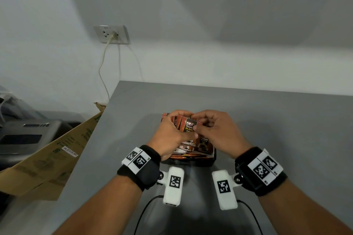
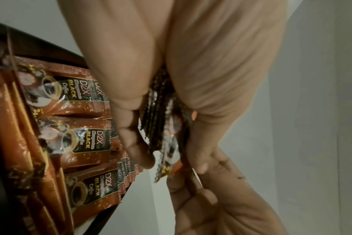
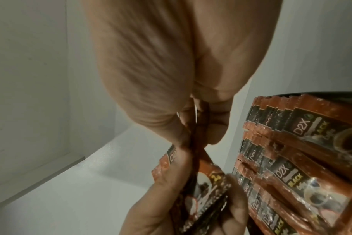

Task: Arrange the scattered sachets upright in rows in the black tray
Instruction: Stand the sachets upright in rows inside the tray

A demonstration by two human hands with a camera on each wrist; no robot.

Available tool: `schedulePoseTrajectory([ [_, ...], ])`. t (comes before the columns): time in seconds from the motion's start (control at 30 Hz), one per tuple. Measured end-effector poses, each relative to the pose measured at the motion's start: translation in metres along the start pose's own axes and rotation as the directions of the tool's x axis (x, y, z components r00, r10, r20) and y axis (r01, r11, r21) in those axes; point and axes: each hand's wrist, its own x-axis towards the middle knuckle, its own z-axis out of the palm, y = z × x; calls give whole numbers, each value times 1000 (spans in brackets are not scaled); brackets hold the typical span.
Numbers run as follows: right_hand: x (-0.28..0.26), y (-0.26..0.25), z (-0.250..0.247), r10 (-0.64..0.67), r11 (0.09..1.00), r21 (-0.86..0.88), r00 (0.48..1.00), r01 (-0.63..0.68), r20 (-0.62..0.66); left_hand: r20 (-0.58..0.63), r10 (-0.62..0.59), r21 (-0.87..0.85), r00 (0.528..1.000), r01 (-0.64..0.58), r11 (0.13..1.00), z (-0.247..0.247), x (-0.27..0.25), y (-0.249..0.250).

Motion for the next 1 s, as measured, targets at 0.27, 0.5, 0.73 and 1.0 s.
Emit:
schedulePoseTrajectory([
  [0.27, 8, 20, -32, 28, 954, -296, 998, -45, -63, -180, -141, -116, 973, 121, 986, -28, 2, 5],
  [0.5, 5, 55, -7, 154, 799, -601, 975, -27, 160, -180, -130, 46, 975, 140, 989, -27, -4, 1],
  [0.73, 3, 66, 0, 26, 672, -732, 984, 112, 174, -174, -145, 120, 974, 167, 979, -29, -8, 0],
  [1.0, 7, 70, 4, -120, 604, -769, 978, 210, 173, -181, -149, 126, 972, 173, 977, -28, -9, 0],
])
